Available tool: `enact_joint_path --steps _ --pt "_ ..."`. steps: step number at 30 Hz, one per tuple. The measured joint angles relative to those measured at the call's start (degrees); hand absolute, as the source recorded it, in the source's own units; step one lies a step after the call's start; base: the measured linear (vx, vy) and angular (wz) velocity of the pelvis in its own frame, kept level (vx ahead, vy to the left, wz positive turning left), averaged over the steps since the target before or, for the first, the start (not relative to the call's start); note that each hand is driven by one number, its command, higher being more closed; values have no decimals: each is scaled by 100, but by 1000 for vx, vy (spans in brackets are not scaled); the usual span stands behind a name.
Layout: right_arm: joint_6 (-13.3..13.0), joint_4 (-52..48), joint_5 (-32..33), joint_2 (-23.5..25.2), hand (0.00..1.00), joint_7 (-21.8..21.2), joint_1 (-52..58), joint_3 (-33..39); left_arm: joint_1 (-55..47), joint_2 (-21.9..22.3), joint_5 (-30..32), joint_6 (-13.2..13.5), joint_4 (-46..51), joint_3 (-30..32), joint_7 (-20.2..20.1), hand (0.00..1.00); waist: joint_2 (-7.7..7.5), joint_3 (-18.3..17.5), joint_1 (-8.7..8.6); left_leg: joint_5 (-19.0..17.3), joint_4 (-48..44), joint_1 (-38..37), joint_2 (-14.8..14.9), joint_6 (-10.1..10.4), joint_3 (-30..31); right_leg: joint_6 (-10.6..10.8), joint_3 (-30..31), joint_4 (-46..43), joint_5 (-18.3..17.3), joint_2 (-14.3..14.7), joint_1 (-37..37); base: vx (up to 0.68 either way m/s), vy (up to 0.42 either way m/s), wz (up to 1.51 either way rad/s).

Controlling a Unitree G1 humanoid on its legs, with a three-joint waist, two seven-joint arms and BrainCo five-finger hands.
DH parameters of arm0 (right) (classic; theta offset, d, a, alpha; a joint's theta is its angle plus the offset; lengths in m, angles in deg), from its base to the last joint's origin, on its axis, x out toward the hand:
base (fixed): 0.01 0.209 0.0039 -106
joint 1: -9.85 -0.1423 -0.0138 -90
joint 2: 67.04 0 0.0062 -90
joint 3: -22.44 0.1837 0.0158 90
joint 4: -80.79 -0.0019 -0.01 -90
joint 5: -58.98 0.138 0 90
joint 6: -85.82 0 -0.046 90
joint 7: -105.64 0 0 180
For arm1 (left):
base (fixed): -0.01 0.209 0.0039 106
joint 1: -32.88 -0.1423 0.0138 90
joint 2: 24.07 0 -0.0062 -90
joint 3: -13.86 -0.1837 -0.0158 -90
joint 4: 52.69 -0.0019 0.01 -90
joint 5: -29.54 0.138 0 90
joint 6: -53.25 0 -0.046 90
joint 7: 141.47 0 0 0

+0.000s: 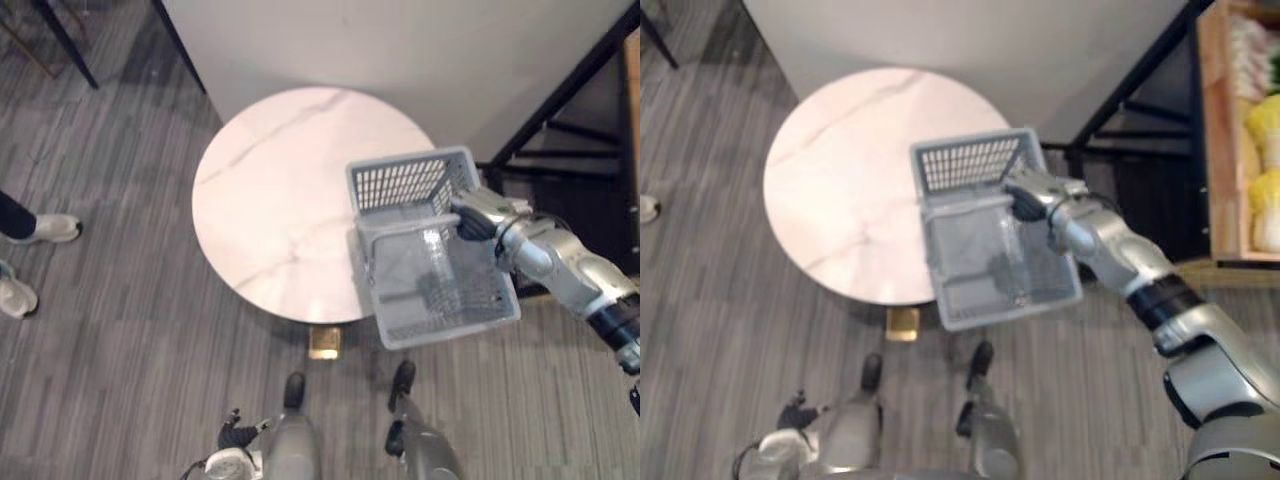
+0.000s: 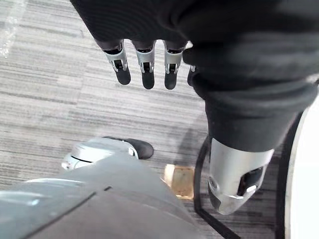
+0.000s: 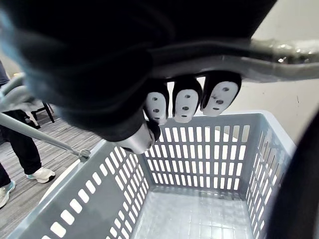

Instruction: Pick vegetable in the basket

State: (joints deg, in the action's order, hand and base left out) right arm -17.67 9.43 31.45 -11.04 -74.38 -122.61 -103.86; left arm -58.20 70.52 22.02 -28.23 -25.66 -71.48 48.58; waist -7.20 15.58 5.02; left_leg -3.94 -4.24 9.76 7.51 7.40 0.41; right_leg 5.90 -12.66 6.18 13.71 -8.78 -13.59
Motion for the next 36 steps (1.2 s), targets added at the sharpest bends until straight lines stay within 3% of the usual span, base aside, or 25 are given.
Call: enact_joint_path --steps 7,13,17,21,22,23,24,25,26,28,29,30,31,32,33,34,36 --pt "-416 -857 1 -619 100 -220 841 -5 -362 16 219 -39 -74 140 -175 0 -48 -476 -23 13 242 -418 103 19 -309 -59 212 0 -122 120 131 6 -19 -19" --pt "-564 -1003 6 -749 100 -312 1671 2 -655 120 218 -75 -85 253 -209 0 -40 -753 -42 -86 222 -763 254 132 -496 -107 382 -1 -198 259 366 48 -26 -19" --pt "-576 -995 -11 -746 100 -308 2155 244 -723 126 220 -133 -57 236 -278 0 37 -786 -66 -649 -629 -681 388 127 -663 -94 578 -50 -241 366 561 6 31 -34" --pt "-541 -1146 -193 -745 100 -285 2489 750 -745 96 324 -151 5 139 -293 0 136 -789 -276 -1209 -1620 -381 454 34 -974 2 1025 -593 -309 378 213 -54 102 -49" --pt "-515 -1196 -316 -747 100 -275 2490 867 -745 48 390 -148 53 113 -295 0 127 -799 -325 -1409 -2039 -136 444 -66 -1188 106 1237 -680 -290 356 -27 -220 245 -99" --pt "-414 -1317 -399 -739 100 -242 2510 921 -724 -52 394 -140 162 66 -309 0 -82 -758 -348 -1510 -2371 97 274 -339 -1461 261 1432 -534 -391 196 -235 -237 241 -97" --pt "-384 -1328 -411 -712 100 -235 2532 908 -709 -86 405 -148 160 16 -317 0 -8 -819 -351 -1456 -2260 89 211 -496 -1641 361 1258 -272 -547 98 -204 -273 267 -131" --pt "-323 -1320 -537 -666 100 -236 2462 789 -656 -3 448 -153 139 -14 -330 0 108 -797 -295 -1342 -1982 -46 418 -573 -2218 -48 417 -725 -916 -9 -442 -192 211 -158" --pt "-345 -1316 -599 -658 100 -222 2272 585 -667 48 477 -154 139 7 -308 0 294 -699 -254 -1332 -1992 -149 607 -607 -2567 -770 -469 -2430 -980 -126 -751 -157 207 -162" --pt "-372 -1285 -600 -558 100 -196 2223 420 -784 32 549 -157 147 -29 -299 0 277 -699 -258 -1376 -2004 -376 620 -693 -2913 -1143 -1251 -3949 -1351 -501 -613 -121 212 -130" --pt "-438 -1242 -614 -432 100 -195 2159 411 -775 0 563 -173 140 -42 -302 0 236 -706 -210 -1465 -2038 -530 606 -823 -3419 -1240 -1742 -4028 -1312 -694 -610 -151 168 -132" --pt "-440 -1214 -617 -362 100 -193 2126 412 -736 -2 575 -182 131 -41 -304 0 229 -714 -228 -1482 -2003 -570 582 -845 -3604 -1185 -1829 -3692 -1177 -571 -570 -195 114 -178" --pt "-432 -1107 -628 -169 100 -195 1983 332 -720 24 611 -187 53 10 -309 0 324 -785 -57 -1345 -1674 -669 767 -880 -4117 -1162 -1760 -2696 -985 -114 -288 -152 67 -150" --pt "-435 -1092 -629 -151 100 -194 1919 276 -690 69 612 -174 14 31 -321 0 350 -781 11 -1256 -1509 -740 745 -875 -4378 -1356 -1928 -3172 -1231 -188 -276 -149 74 -174" --pt "-444 -1082 -625 -132 100 -176 1900 229 -699 110 613 -170 13 -69 -342 0 333 -795 -53 -1098 -1236 -910 594 -920 -4618 -1231 -2267 -3792 -1692 -499 -50 -114 55 -134" --pt "-440 -1021 -625 -75 100 -174 1884 210 -698 122 606 -181 9 -193 -359 0 287 -827 -52 -1063 -1188 -936 556 -932 -4886 -849 -2399 -3748 -1932 -666 308 -112 16 -117" --pt "-409 -956 -650 66 100 -175 1855 189 -694 116 611 -179 13 -219 -366 0 225 -868 13 -1047 -1230 -882 553 -960 -5321 -542 -2569 -3115 -2099 -700 622 -90 -115 -120"
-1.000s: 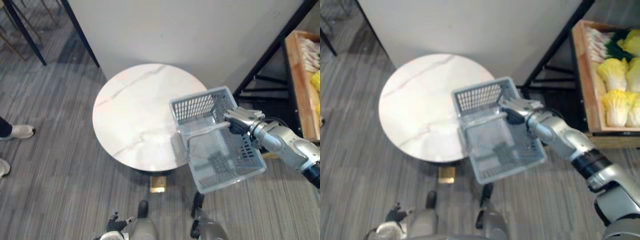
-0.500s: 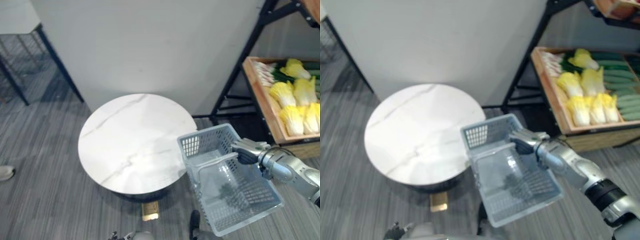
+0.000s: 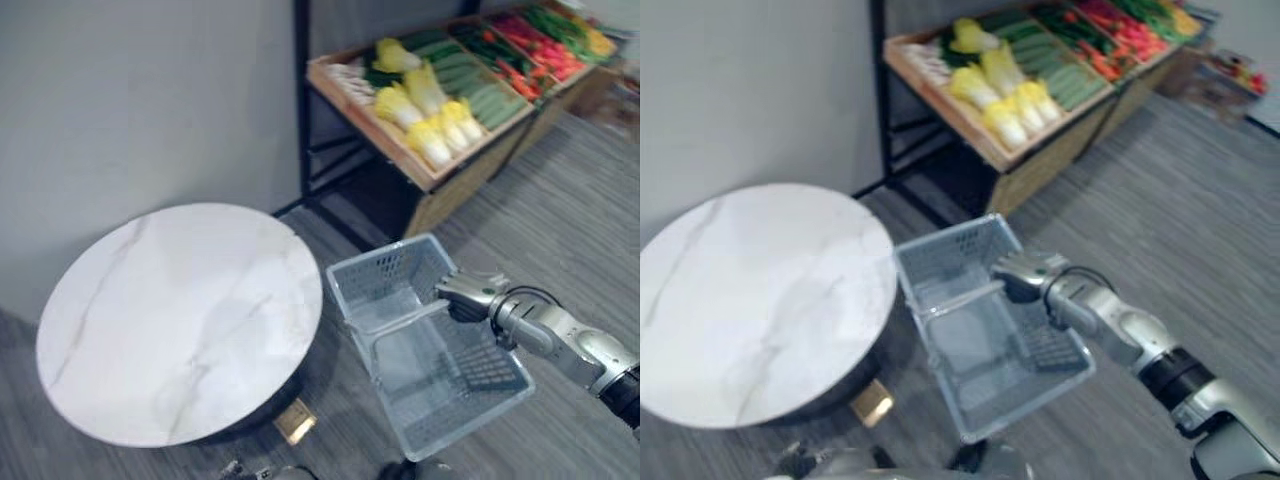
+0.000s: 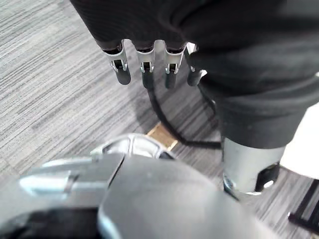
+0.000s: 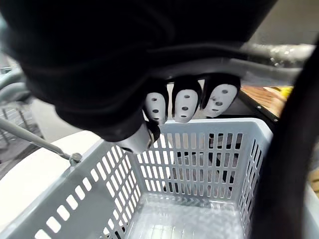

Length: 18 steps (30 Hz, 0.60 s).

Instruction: Pick vegetable in the basket

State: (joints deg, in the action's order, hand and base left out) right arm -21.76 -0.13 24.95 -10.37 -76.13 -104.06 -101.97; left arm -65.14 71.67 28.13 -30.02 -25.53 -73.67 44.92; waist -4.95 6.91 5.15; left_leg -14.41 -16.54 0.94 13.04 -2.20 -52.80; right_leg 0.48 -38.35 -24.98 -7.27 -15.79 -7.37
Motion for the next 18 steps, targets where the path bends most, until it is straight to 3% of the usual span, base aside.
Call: enact_joint_path --steps 2,3,5,8,9,10,12,14,16,17,18 --pt "19 50 -163 44 100 1 -21 -15 18 43 2 2 -27 1 2 0 34 9 -20 50 -33 9 10 -19 -347 54 -76 664 -43 147 82 -65 -176 -100" --pt "45 80 -202 41 100 1 -2 -49 54 82 2 6 -104 0 3 0 132 -5 -35 66 -104 18 84 4 -496 82 -17 1063 -19 323 147 -59 -207 -67" --pt "76 73 -217 32 100 0 146 -46 91 120 53 2 -216 -44 -6 0 299 -57 -157 145 -241 71 290 49 -537 54 42 1507 164 617 232 -54 -203 -44" --pt "77 55 -210 35 100 1 477 32 94 92 52 21 -239 -32 -7 0 336 -58 -243 306 -1076 140 809 54 -452 -46 232 1771 188 892 371 -56 -197 -41" --pt "72 49 -210 42 100 1 556 30 83 55 53 21 -243 -30 -11 0 354 -51 -257 467 -1668 198 1118 14 -309 -124 389 1797 215 968 439 -59 -182 -72" --pt "68 48 -210 41 100 1 575 28 38 77 51 48 -239 12 -13 0 404 -20 -265 838 -2415 407 1377 -55 490 -200 688 1881 242 1087 592 -69 -163 -103" --pt "72 46 -210 51 100 28 563 35 -40 108 52 65 -213 26 -10 0 373 33 -176 710 -2749 807 1149 117 1730 -255 1090 1912 253 1094 641 -39 -101 -119" --pt "70 49 -209 77 100 41 554 34 -263 189 51 87 -220 18 -11 0 381 42 -126 342 -2257 1058 195 491 3622 -175 1727 2117 291 1123 644 11 -1 -153" --pt "63 49 -198 80 100 90 554 34 -410 254 52 90 -252 27 -13 0 434 68 -130 231 -1448 1068 -262 652 4642 -111 2110 2238 352 1261 616 42 61 -131" --pt "57 49 -199 80 100 119 549 34 -439 279 57 80 -283 30 -26 0 490 52 -123 231 -939 1088 -480 660 5271 -92 2341 2286 405 1396 553 65 112 -119" --pt "59 49 -201 78 100 119 539 36 -455 290 60 71 -293 31 -38 0 514 62 -118 241 -703 1083 -556 647 5525 -88 2458 2286 417 1449 518 91 166 -104"
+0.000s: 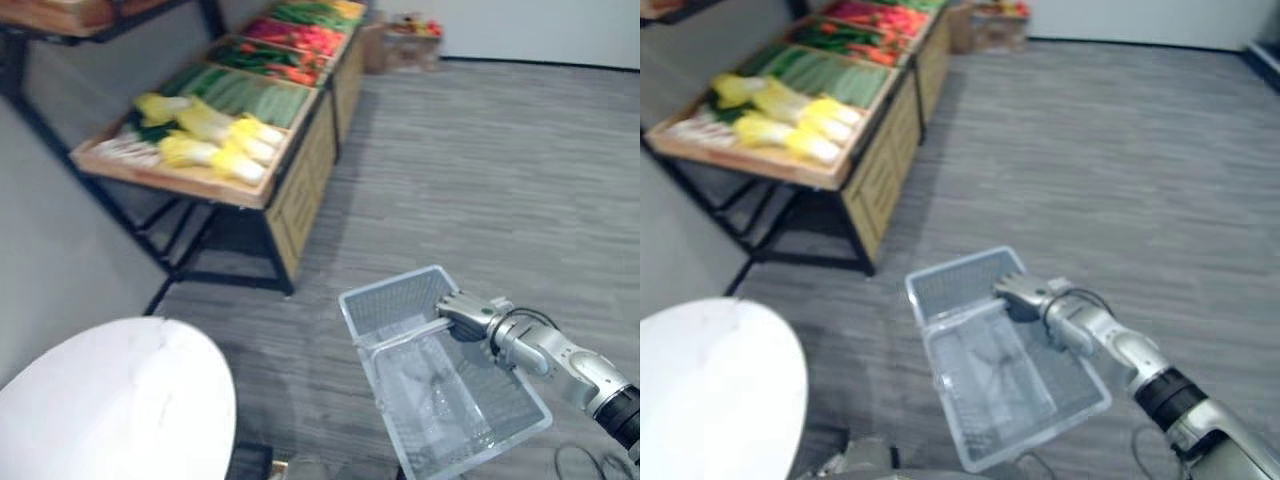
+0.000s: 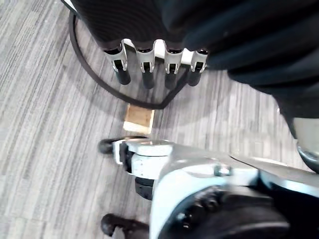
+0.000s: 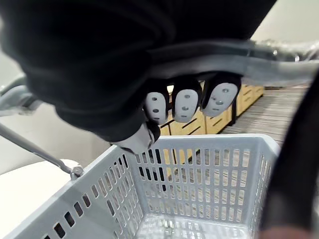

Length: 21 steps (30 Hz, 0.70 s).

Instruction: Pick vegetable in the basket

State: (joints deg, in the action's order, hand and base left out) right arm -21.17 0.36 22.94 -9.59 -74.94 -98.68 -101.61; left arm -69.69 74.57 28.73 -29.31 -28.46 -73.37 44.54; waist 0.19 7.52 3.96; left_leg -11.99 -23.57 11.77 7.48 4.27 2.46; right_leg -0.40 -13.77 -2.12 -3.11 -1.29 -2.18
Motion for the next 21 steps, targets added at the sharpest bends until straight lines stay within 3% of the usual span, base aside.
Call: enact_joint_path --steps 1,2,5,7,12,15,16,18,19,21 --pt "0 0 -1 -7 100 0 -11 1 -33 26 0 1 2 1 -9 0 34 -10 9 30 315 -1 -89 -8 313 23 168 -16 19 69 -74 128 193 -118" --pt "4 24 1 14 100 3 -45 19 -42 51 -1 1 21 4 -10 0 110 9 56 300 795 -127 -111 94 454 87 499 -98 80 154 -206 130 197 -111" --pt "-76 32 13 43 100 2 -28 102 13 6 2 22 91 52 -9 0 -53 44 56 362 957 -179 -291 29 60 298 790 83 270 -76 -274 153 197 -60" --pt "-82 29 38 47 100 2 70 380 114 28 194 55 190 31 -9 0 -6 58 -4 377 1006 -189 -530 0 -53 420 880 203 354 -323 -262 122 237 -14" --pt "-88 8 99 78 100 0 486 647 124 -22 213 129 305 -26 -11 0 -21 69 89 271 1156 -400 -660 -219 -233 470 1047 78 380 -443 -286 99 134 -18" --pt "-80 10 96 88 100 -25 742 783 124 -10 211 112 291 -46 -3 0 26 83 77 138 1249 -592 -596 -435 -239 468 1089 -940 287 -381 -701 45 83 -23" --pt "-67 10 94 124 100 -36 877 928 122 -55 211 111 279 -88 6 0 18 167 2 68 1270 -750 -618 -553 -241 382 1050 -2032 208 -456 -1079 -34 106 -8" --pt "-66 1 95 146 100 -40 981 1020 118 -170 212 106 211 -170 4 0 -71 230 -117 -32 1268 -992 -758 -718 -198 291 965 -3229 245 -685 -1456 -39 116 24" --pt "-62 1 94 191 100 -40 1069 1138 115 -239 218 83 191 -284 -4 0 -96 266 -224 -90 1264 -1172 -829 -817 -154 146 923 -3837 377 -858 -1656 72 111 25" --pt "-57 10 89 240 100 -36 1104 1217 183 -258 220 77 200 -348 -4 0 -57 270 -238 -179 1257 -1330 -824 -896 -138 54 713 -4109 225 -963 -1815 131 79 3"
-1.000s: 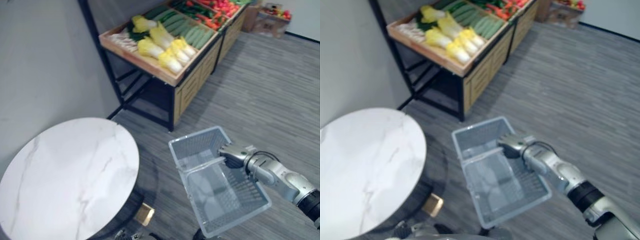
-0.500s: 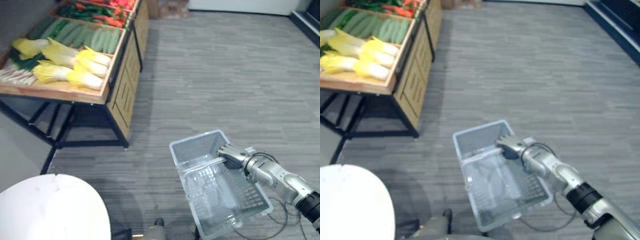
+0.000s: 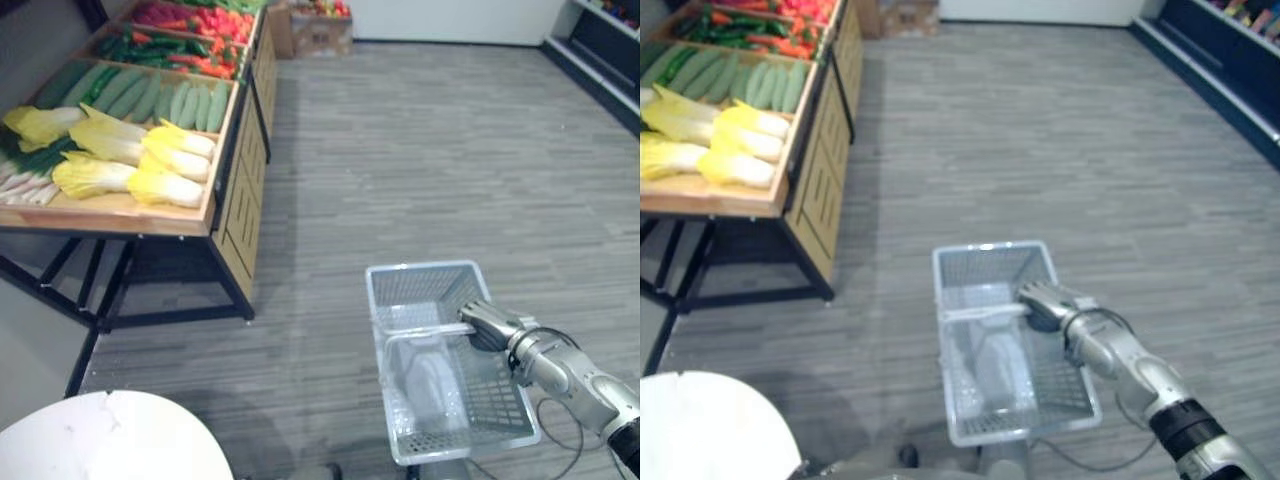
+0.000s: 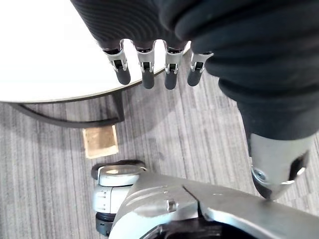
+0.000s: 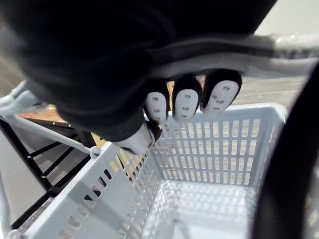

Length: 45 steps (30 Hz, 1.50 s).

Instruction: Pick vegetable in the basket

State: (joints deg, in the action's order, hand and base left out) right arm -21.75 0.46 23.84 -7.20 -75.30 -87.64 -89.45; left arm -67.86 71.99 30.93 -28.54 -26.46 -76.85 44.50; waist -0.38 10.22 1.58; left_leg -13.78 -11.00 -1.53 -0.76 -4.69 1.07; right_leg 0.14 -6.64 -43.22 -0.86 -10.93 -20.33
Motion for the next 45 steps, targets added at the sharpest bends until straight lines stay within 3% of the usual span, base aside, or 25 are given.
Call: enact_joint_path --steps 3,7,11,12,14,15,18,19,20,22,24,27,29,30,31,32,33,34,36,38,39,40,42,43,45 --pt "-16 64 21 86 100 34 -2 244 309 -51 -6 -2 22 -116 -1 0 52 49 -34 -32 -12 30 84 35 144 25 -329 1111 -76 21 -143 188 19 22" --pt "-15 649 35 93 100 65 -39 393 713 -25 -12 9 456 -181 56 0 54 161 -88 -162 135 -217 139 295 439 570 -224 3605 329 10 -112 311 -127 41" --pt "80 1015 31 164 100 66 3 665 673 -74 -28 58 776 -174 146 0 -78 167 -270 -664 281 -765 345 657 763 513 -311 3612 294 -117 -62 437 -348 56" --pt "107 1197 28 173 100 87 -3 879 621 -65 -29 60 754 -166 181 0 103 63 -287 -842 97 -786 639 785 859 587 -459 3254 574 69 -158 515 -410 40" --pt "256 1524 28 151 100 98 -68 1064 592 82 -27 68 638 -161 201 0 256 -27 -221 -699 -831 -351 927 855 917 356 -683 2996 480 362 -198 539 -419 11" --pt "334 1682 28 151 100 100 -124 1126 562 186 -26 61 515 -153 200 0 311 -62 -150 -381 -1619 -3 1081 857 920 144 -785 2985 318 599 -79 600 -422 -10" --pt "498 1851 25 154 100 100 -78 1127 439 201 -9 35 400 73 202 0 279 -25 -84 1317 -3755 826 1277 863 888 -92 -903 3164 -62 971 697 610 -348 -7" --pt "574 1913 25 149 100 143 -68 1139 296 201 -14 39 398 109 200 0 279 -27 47 1098 -4907 1206 1290 781 693 -203 -816 3457 -154 1142 1279 681 -333 -26" --pt "579 2000 29 148 100 184 -68 1155 236 216 -24 59 462 173 197 0 221 -1 98 911 -5354 1484 1236 715 563 -241 -787 3641 -194 1188 1589 544 -256 -30" --pt "582 2047 35 150 100 225 -83 1195 203 188 -5 61 476 204 194 0 130 45 245 659 -5525 2047 1117 589 192 -312 -662 3930 -251 1200 2053 472 -176 -27" --pt "576 2047 41 156 100 287 -140 1202 162 223 1 44 461 216 172 0 126 61 377 431 -5151 2606 1039 542 -126 -290 -550 4164 -305 1215 2327 408 -76 -40" --pt "540 2045 195 208 100 292 -150 1177 -27 276 64 24 464 245 140 0 172 63 480 329 -3125 2845 950 564 -935 -106 -455 4345 -569 1149 2766 455 66 -22" --pt "520 2040 225 220 100 309 -155 1179 -194 340 229 -3 454 284 78 0 276 3 520 986 -695 2641 768 680 -1495 62 -405 4445 -846 1143 3029 517 157 -7" --pt "514 2040 233 222 100 309 -155 1175 -251 355 270 -2 452 283 44 0 333 -32 555 1254 -150 2558 736 723 -1526 94 -361 4454 -922 1178 3082 509 161 -28" --pt "515 2048 237 333 100 315 -156 1161 -289 330 401 -5 438 326 14 0 331 -65 681 1962 61 2385 710 464 -1702 110 -203 4472 -1060 1148 3179 404 117 -25" --pt "513 2048 236 404 100 315 -172 1111 -284 319 404 -2 447 349 8 0 209 -75 694 1878 32 2405 619 377 -1768 75 -192 4471 -1076 1080 3157 592 177 -11" --pt "483 2049 236 425 100 315 -223 1010 -273 315 412 3 472 447 8 0 138 -64 699 1684 -331 2543 575 50 -1827 174 -227 4451 -983 981 3169 444 170 26" --pt "484 2052 236 482 100 315 -221 999 -244 314 442 -2 472 537 -9 0 124 -63 695 1481 -802 2663 672 -201 -2208 292 -259 4369 -894 911 3249 433 191 33" --pt "472 2052 233 558 100 302 -221 971 -247 347 453 -1 440 754 -10 0 76 -114 706 1204 -803 2429 592 -428 -2653 356 -290 3845 -859 800 3219 378 218 39" --pt "479 2135 232 742 100 330 -196 971 -312 332 453 -7 442 824 2 0 -65 -237 721 948 -265 1985 309 -416 -2548 551 -271 2355 -882 634 2706 387 213 49" --pt "482 2314 213 963 100 329 -196 969 -352 273 452 -9 464 835 0 0 -175 -261 702 891 10 1622 117 -358 -2377 1309 -137 722 -440 440 2119 401 161 98" --pt "479 2444 188 1134 100 324 -105 965 -363 177 447 -44 482 794 5 0 -283 -275 587 837 97 1325 -39 -396 -2018 1677 130 -615 604 435 1515 413 127 120" --pt "495 2517 188 1154 100 319 149 1017 -258 17 443 -132 509 569 13 0 -392 -272 435 763 221 906 -304 -392 -1381 1523 278 -2136 604 378 775 532 26 186" --pt "512 2511 183 1154 100 323 341 1145 -222 17 441 -134 555 481 32 0 -360 -265 309 741 323 569 -400 -430 -934 1129 291 -2451 372 333 468 455 -25 200" --pt "551 2510 150 1140 100 329 621 1427 -152 27 434 -134 647 334 44 0 -279 -242 212 687 442 185 -447 -464 -360 562 194 -2274 16 194 178 368 -83 182"
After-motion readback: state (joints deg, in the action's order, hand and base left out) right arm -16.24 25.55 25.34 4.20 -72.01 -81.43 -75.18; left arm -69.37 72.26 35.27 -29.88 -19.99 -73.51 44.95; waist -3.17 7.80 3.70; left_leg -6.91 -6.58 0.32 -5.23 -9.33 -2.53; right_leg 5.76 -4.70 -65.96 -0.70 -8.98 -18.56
